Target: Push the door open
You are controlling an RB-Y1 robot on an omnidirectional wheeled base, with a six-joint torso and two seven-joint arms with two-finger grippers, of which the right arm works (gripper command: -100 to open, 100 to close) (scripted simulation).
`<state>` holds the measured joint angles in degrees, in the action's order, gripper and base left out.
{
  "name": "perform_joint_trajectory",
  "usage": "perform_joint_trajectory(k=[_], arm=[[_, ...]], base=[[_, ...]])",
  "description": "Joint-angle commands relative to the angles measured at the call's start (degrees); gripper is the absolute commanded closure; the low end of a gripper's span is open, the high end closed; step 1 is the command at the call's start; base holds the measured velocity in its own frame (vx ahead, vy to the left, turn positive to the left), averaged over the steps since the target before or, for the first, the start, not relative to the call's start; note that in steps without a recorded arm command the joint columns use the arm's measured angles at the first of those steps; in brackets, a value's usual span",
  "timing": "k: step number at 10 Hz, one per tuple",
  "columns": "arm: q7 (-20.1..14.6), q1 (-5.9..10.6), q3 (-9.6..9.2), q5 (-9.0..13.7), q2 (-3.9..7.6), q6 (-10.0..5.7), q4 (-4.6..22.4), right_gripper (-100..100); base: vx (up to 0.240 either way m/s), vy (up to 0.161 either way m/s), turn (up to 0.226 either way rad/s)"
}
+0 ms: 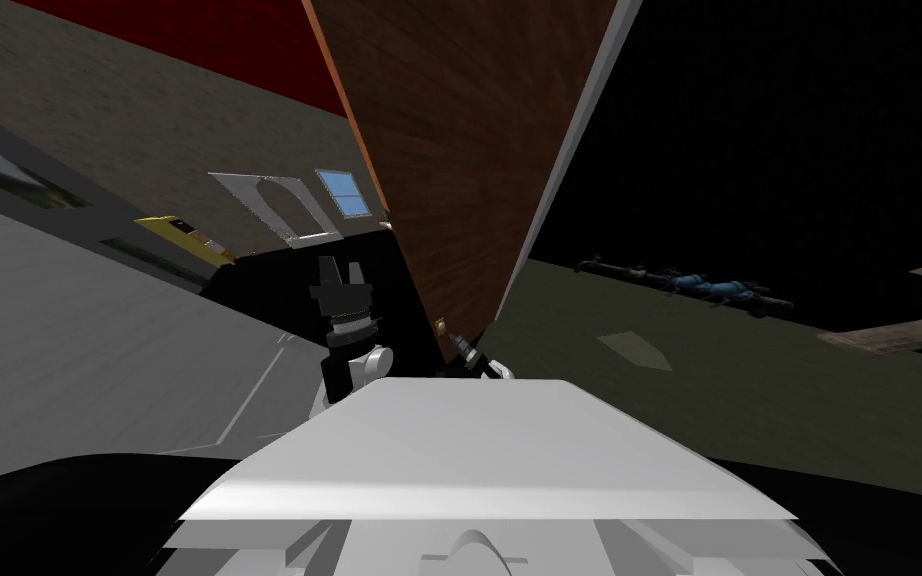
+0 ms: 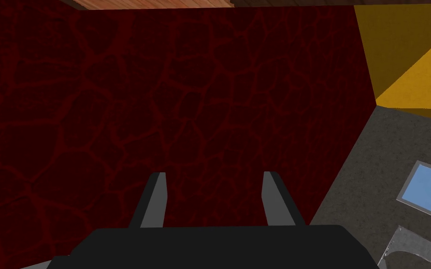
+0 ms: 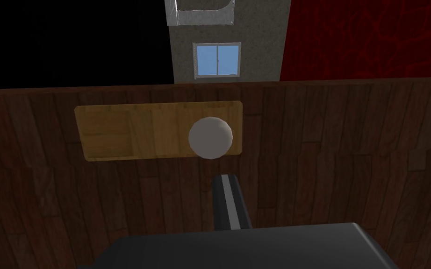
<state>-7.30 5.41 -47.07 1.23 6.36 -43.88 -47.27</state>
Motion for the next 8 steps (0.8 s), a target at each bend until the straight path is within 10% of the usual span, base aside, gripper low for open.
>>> perform_joint_trajectory(k=[1, 2, 3, 8], arm=[[0.0, 0.0, 0.0, 0.0, 0.0, 0.0, 0.0, 100], [0.0, 0.0, 0.0, 0.0, 0.0, 0.0, 0.0, 100], [0.68, -0.22, 1.71, 0.43, -0.27, 0.18, 0.16, -100], [1.25, -0.25, 3.07, 0.66, -0.67, 0.27, 0.58, -100]], base=[[-0.006, -0.007, 0.0], [0.0, 0.0, 0.0], [-0.119, -0.008, -0.177], [-0.068, 0.04, -0.044]])
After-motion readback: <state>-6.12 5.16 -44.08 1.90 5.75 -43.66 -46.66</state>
